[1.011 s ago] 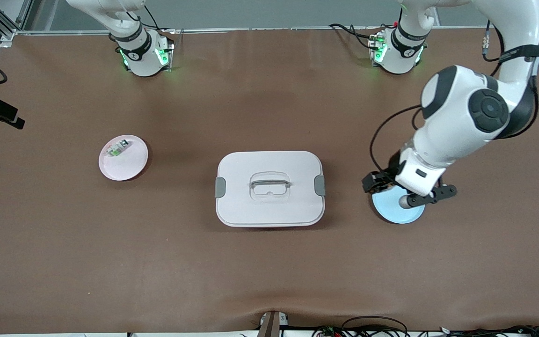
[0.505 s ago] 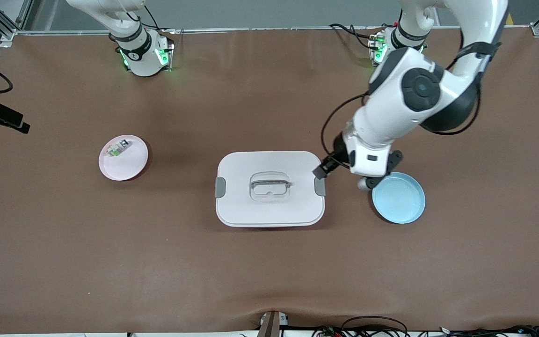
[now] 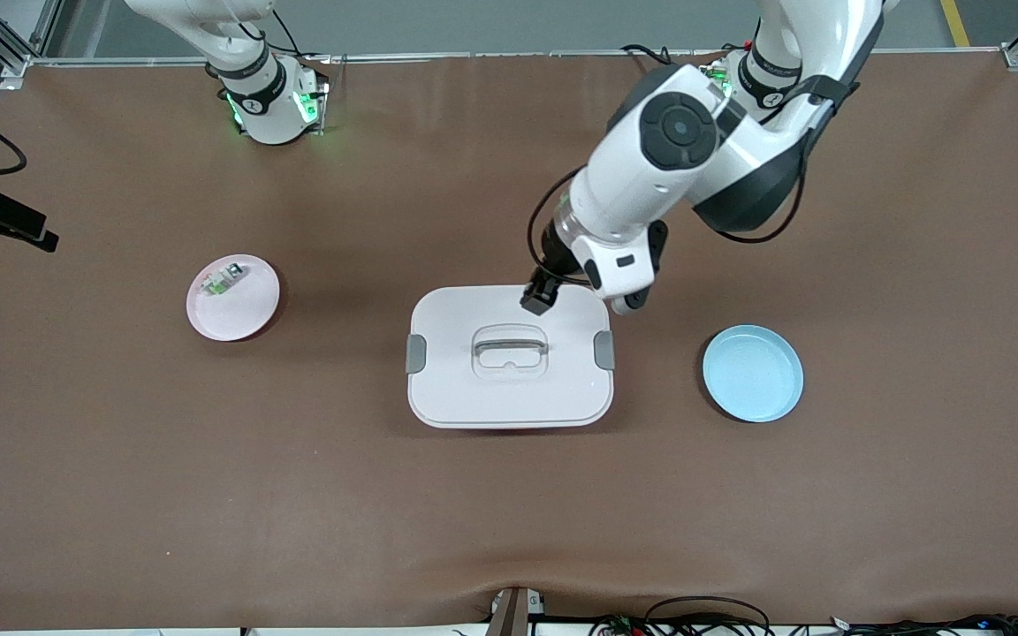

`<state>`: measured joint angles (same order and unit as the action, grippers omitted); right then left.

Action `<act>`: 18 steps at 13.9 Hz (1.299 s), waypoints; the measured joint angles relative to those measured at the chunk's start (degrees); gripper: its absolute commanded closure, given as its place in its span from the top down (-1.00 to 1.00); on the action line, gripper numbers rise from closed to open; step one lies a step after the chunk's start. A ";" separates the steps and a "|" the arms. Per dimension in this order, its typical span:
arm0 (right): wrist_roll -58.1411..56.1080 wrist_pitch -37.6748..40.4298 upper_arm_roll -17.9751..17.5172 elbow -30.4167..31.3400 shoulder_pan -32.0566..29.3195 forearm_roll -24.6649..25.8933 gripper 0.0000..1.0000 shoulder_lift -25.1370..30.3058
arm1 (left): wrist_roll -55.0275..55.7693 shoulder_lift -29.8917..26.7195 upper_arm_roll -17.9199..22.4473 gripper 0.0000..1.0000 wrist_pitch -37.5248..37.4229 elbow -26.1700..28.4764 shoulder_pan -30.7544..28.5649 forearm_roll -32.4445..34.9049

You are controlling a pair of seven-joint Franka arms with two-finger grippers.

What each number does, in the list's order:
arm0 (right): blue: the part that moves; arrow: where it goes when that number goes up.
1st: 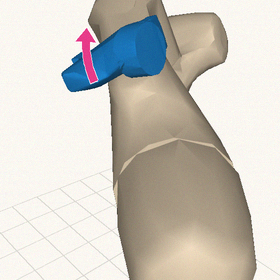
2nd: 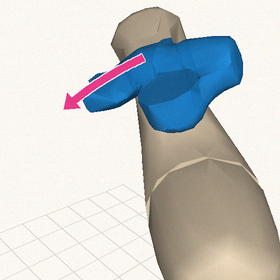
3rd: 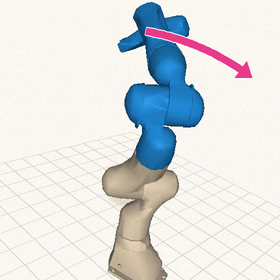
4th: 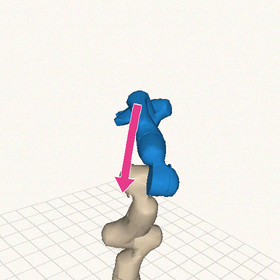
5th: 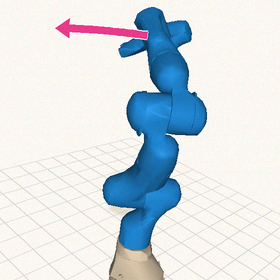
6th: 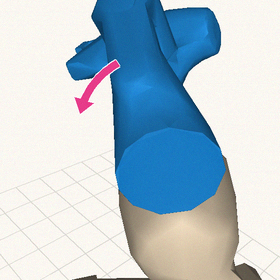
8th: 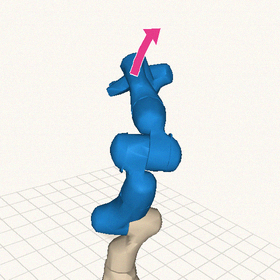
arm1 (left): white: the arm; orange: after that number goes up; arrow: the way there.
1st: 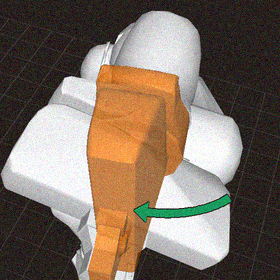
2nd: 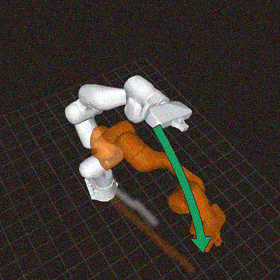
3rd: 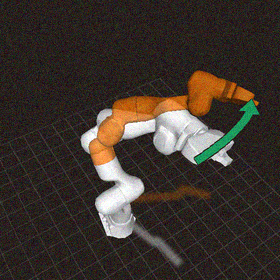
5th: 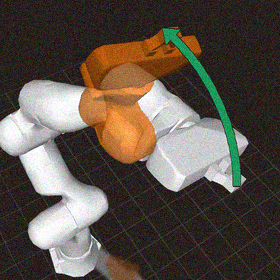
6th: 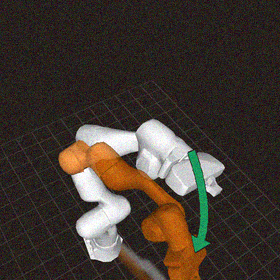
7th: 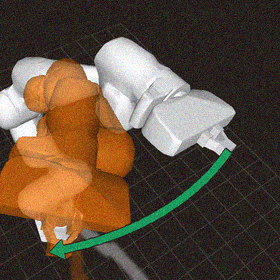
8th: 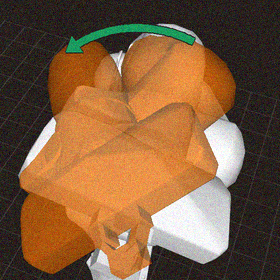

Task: Transfer orange switch to right arm and place
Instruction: 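Carry the switch with the left gripper over the white box, then hold the switch with the left gripper while the right gripper reaches it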

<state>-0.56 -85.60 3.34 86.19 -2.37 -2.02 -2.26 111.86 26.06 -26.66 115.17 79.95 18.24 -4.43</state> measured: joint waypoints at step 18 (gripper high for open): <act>5.49 -23.51 -1.11 30.75 12.18 -39.85 1.00 13.59 | 16.62 1.85 0.10 -1.00 0.31 -4.14 6.93 0.00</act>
<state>4.93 -109.11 2.23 116.95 9.82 -41.88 11.32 128.49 27.91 -26.56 115.48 75.81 25.17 -4.43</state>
